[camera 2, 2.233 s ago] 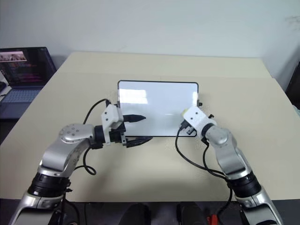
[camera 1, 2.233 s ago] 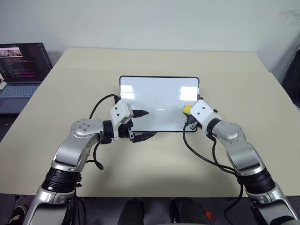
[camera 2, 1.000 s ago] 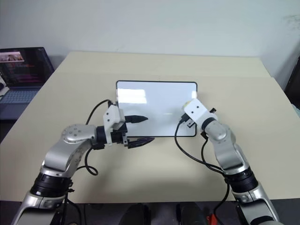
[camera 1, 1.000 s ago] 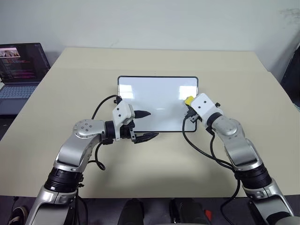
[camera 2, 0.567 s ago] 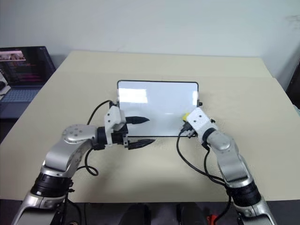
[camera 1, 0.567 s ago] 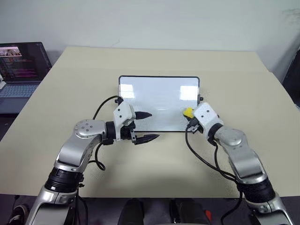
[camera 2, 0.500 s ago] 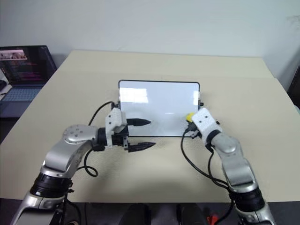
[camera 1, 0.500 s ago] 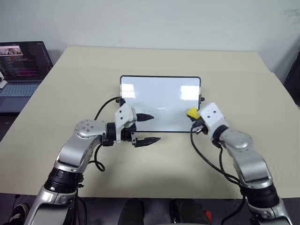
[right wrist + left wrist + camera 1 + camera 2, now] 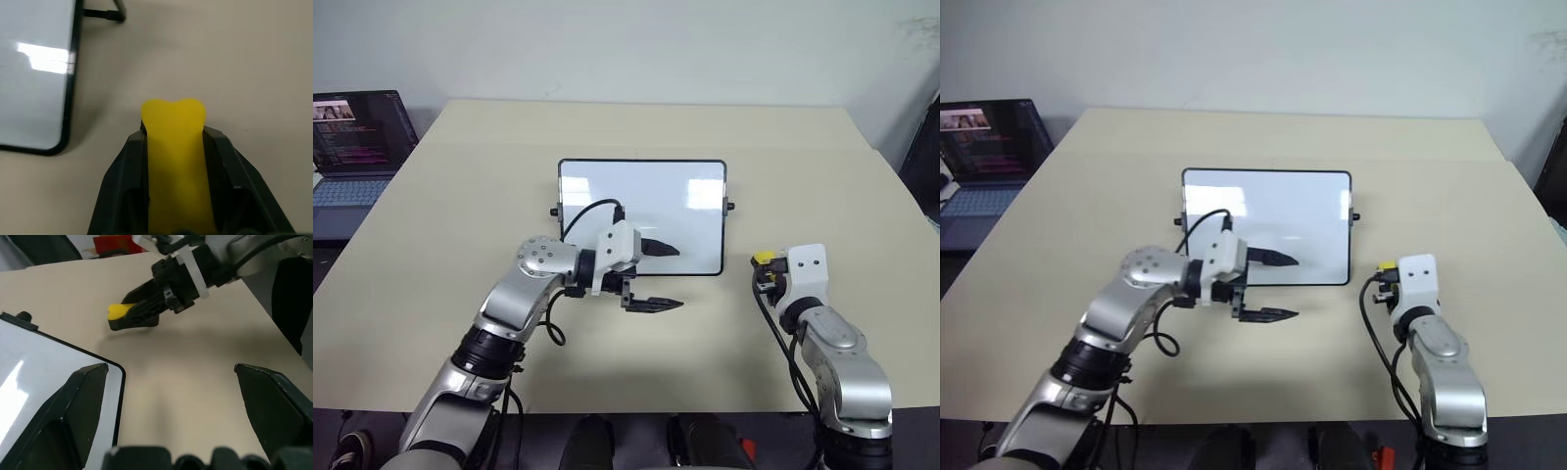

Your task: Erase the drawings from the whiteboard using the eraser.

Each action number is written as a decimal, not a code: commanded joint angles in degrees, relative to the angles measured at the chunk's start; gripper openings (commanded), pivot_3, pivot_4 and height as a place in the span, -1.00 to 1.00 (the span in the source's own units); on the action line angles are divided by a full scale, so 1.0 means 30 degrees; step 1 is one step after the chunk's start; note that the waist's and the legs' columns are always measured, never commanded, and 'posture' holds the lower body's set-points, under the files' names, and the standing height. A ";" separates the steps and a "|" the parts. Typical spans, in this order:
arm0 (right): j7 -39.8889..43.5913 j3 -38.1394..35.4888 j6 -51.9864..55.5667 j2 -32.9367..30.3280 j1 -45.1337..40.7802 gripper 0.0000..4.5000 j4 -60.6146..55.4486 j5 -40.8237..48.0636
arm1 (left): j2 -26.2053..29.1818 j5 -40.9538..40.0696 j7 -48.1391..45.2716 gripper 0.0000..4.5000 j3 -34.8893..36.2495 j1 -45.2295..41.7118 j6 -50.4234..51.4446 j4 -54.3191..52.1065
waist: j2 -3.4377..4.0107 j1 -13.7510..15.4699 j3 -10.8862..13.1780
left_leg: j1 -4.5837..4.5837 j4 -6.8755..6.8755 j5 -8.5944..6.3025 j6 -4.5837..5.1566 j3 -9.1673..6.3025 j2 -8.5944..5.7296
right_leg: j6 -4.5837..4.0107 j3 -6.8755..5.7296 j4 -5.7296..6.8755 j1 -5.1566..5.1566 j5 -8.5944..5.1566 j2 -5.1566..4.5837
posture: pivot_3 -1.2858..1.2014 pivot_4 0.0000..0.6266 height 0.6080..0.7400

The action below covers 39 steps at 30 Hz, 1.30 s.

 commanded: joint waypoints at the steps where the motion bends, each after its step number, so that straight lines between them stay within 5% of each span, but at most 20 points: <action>1: -0.0487 -0.0461 -0.0856 0.0080 -0.0366 -0.49 0.0318 0.0400 | -0.0316 0.0365 -0.0018 1.00 -0.0174 -0.0516 -0.0760 0.0068 | 0.0000 -0.0005 0.0000 | -0.0002 -0.0003 0.0000 0.0001 0.0001 0.0000 | -0.0001 0.0001 -0.0005 0.0000 0.0000 0.0000 | 0.03 -0.52 1.00; 2: -0.0570 -0.0519 -0.1009 0.0027 -0.0410 -0.49 0.0533 0.0436 | -0.0365 0.0465 -0.0018 1.00 -0.0237 -0.0521 -0.0898 0.0116 | 0.0000 -0.0009 0.0000 | -0.0002 -0.0005 -0.0001 0.0001 0.0001 0.0000 | -0.0002 0.0004 -0.0007 -0.0001 0.0000 0.0000 | 0.03 -0.52 1.00; 12: -0.1127 -0.1100 -0.1909 0.0217 -0.0294 0.99 0.1069 0.1360 | -0.0257 0.0436 0.0153 1.00 -0.0019 0.0014 -0.0747 -0.0454 | 0.0002 -0.0010 -0.0001 | 0.0005 -0.0004 0.0000 0.0001 0.0002 0.0003 | 0.0000 0.0007 0.0003 0.0000 -0.0001 0.0000 | 0.03 -0.52 1.00; 22: 0.0670 0.1699 -0.4069 -0.0717 0.2456 0.99 -0.3609 0.2398 | 0.0281 -0.1220 0.3686 1.00 0.3605 0.2988 0.1867 -0.2762 | 0.0014 -0.0017 0.0000 | -0.0001 -0.0018 -0.0006 0.0001 -0.0037 0.0048 | 0.0041 0.0001 -0.0006 -0.0003 -0.0032 -0.0005 | 0.03 -0.52 1.00; 30: 0.2723 0.2564 -1.0690 -0.2110 0.6059 0.99 -0.1837 0.2241 | -0.2440 -0.0532 1.1066 1.00 0.6328 0.7767 0.2752 -0.7123 | 0.0001 0.0036 -0.0016 | 0.0020 0.0010 -0.0007 0.0002 -0.0035 0.0004 | 0.0088 0.0014 -0.0008 0.0032 -0.0050 -0.0078 | 0.03 -0.52 1.00; 39: 0.5361 0.1973 -1.2692 -0.1987 0.8143 0.99 -0.0425 0.5849 | -0.5324 0.3356 1.8731 1.00 0.8828 1.3359 0.1067 -0.9687 | 0.0004 0.0015 -0.0035 | 0.0088 -0.0011 -0.0005 0.0001 -0.0041 0.0035 | 0.0093 0.0016 0.0024 0.0075 -0.0060 -0.0055 | 0.03 -0.52 1.00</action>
